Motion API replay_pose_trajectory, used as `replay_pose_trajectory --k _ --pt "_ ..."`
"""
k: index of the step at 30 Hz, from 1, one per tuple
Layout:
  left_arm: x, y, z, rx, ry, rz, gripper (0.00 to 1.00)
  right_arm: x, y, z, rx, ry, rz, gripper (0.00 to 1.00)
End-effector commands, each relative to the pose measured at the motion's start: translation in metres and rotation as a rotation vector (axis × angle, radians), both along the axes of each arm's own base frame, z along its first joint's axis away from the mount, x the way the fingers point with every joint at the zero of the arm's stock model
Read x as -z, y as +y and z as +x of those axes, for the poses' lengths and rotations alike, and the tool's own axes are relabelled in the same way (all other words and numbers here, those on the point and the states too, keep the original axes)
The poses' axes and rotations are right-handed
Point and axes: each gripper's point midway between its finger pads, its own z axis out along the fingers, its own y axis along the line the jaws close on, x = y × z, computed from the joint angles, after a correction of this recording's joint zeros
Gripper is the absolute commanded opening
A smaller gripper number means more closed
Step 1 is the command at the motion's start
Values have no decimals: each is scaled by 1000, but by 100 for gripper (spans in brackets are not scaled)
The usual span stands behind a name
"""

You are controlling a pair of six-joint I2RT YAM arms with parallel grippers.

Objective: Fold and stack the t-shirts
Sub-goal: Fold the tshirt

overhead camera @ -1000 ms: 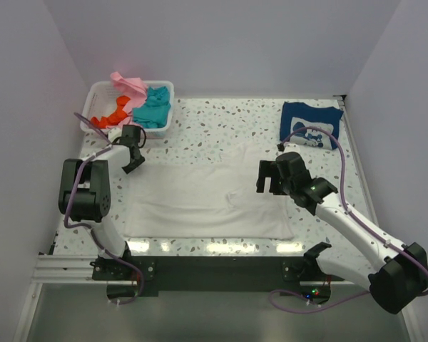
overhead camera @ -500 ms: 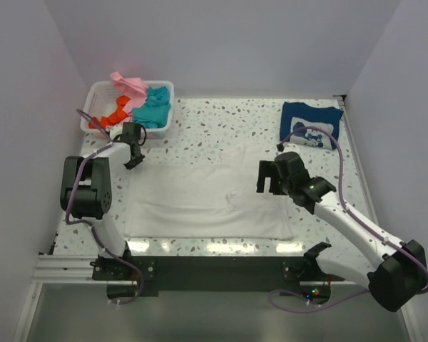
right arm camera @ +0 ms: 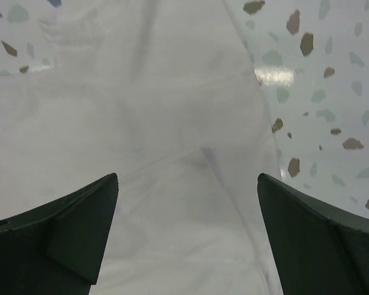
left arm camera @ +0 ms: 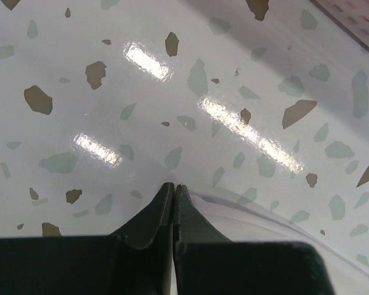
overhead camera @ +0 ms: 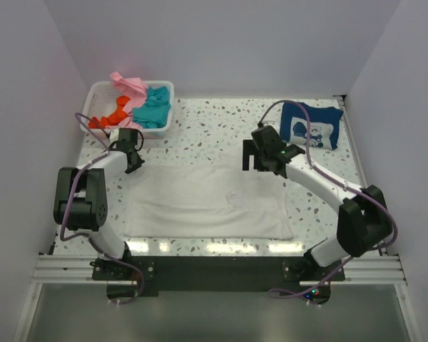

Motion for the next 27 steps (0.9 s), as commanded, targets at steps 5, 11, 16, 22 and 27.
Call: replay_pose_trajectory --k 5,11,16,22,27 --pt "-32 -9 16 94 -145 -27 0 -16 20 103 50 -110 -38 99" --pt "-30 -16 16 122 -151 -56 0 25 18 156 87 -45 -73 99" --pt "-28 -17 16 126 -143 -59 0 48 37 192 27 -38 -94 98" --pt "-30 -13 14 114 -146 -43 0 70 36 200 40 -4 -119 91" --pt "-34 -13 14 114 -154 -43 0 87 26 191 63 20 -166 85"
